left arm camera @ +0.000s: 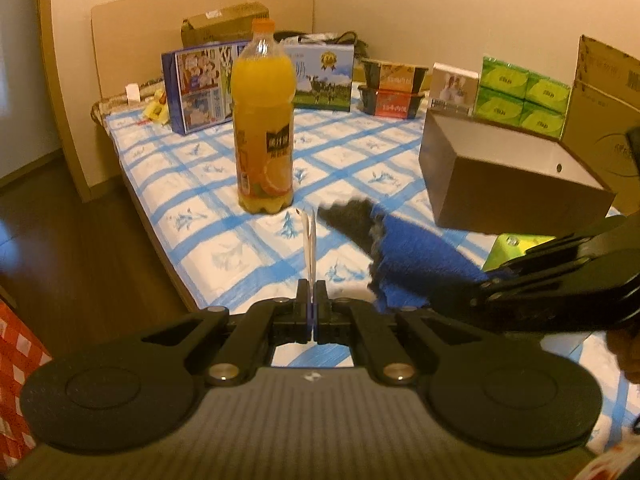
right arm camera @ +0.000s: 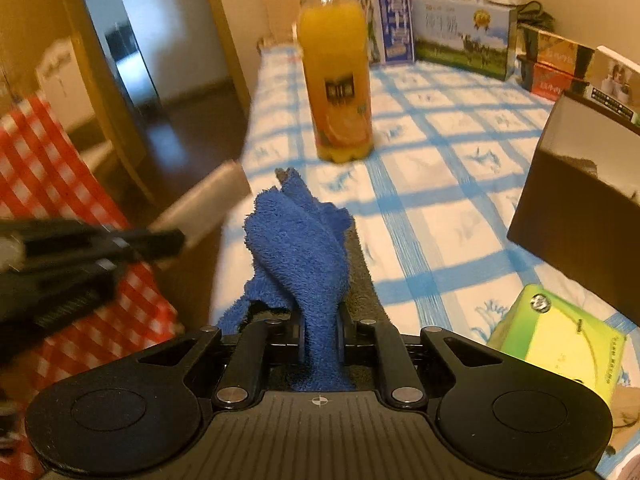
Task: Organize soft objects
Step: 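Carry the blue towel and tag over the brown box with both tools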
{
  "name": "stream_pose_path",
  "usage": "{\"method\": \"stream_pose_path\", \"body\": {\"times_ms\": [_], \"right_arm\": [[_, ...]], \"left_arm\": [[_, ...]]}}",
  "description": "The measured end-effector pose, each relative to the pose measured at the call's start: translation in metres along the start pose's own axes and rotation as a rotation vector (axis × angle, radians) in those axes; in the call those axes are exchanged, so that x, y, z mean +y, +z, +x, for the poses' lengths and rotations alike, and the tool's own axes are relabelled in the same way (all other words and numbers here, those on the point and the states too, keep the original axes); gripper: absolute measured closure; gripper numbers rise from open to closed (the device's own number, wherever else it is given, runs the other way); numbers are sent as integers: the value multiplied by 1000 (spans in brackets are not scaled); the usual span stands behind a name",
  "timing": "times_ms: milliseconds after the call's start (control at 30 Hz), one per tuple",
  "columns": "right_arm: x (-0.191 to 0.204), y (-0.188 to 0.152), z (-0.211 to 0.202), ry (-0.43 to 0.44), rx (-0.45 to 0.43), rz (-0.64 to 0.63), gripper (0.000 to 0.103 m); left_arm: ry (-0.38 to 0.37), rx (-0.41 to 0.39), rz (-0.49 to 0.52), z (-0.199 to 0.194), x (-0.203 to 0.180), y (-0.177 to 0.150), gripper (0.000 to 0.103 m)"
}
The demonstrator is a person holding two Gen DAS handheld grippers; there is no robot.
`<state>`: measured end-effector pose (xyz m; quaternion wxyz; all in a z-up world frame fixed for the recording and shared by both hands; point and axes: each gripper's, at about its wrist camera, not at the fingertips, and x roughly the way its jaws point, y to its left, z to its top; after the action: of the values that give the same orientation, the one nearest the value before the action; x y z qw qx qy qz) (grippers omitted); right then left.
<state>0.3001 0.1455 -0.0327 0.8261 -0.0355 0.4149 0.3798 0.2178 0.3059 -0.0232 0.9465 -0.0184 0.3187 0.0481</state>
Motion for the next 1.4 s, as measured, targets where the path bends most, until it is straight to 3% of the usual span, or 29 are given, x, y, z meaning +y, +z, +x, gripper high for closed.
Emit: {"method": "stream_pose_path", "body": {"times_ms": [167, 400, 767, 1133, 1400], "right_arm": [[-5, 7, -50, 65, -72, 72, 89], [-19, -4, -116, 92, -129, 135, 89], [-43, -49, -197, 42, -161, 197, 89], [-93, -60, -244, -31, -230, 339, 89], [-137, -34, -250, -41, -320, 478, 89]], "left_arm": [[-7, -40, 10, -21, -10, 11, 101], [-15, -77, 23, -49, -28, 18, 101], [-82, -103, 66, -80, -78, 20, 101], [-147, -115, 120, -67, -126, 42, 101], [-196, -149, 162, -34, -158, 79, 101]]}}
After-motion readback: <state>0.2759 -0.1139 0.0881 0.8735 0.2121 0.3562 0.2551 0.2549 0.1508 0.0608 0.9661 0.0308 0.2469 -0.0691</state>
